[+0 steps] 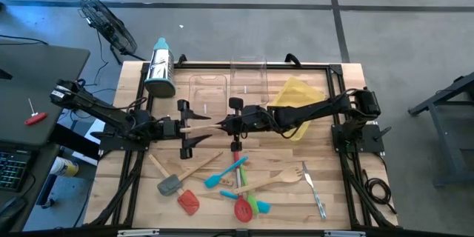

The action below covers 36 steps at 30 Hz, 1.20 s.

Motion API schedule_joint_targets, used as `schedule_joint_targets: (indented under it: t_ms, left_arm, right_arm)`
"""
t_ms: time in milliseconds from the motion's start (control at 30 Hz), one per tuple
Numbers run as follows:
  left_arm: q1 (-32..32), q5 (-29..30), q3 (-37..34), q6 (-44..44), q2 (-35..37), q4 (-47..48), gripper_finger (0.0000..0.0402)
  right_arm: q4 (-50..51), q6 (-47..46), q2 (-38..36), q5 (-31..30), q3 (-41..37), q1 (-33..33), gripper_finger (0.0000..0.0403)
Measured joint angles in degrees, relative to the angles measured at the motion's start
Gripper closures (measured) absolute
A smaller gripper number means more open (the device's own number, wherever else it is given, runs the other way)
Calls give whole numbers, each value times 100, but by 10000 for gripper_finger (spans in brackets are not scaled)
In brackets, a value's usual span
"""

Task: Pick & Place Kitchen Items
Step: Put the top wooden spork into left transparent bin

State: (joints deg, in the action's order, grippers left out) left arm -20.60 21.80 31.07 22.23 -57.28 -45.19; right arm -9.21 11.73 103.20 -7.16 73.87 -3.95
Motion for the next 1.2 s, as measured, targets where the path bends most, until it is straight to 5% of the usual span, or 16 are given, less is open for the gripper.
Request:
schedule_joint_targets:
  t_ms: [567, 1200]
  left_arm:
    - [0, 26, 0, 212, 2, 103, 377]
    - [-2, 87, 0, 220, 2, 329, 381]
  right_arm:
    - [148, -106, 0, 18, 0, 0, 398]
    - [299, -251, 0, 547, 0, 41, 340]
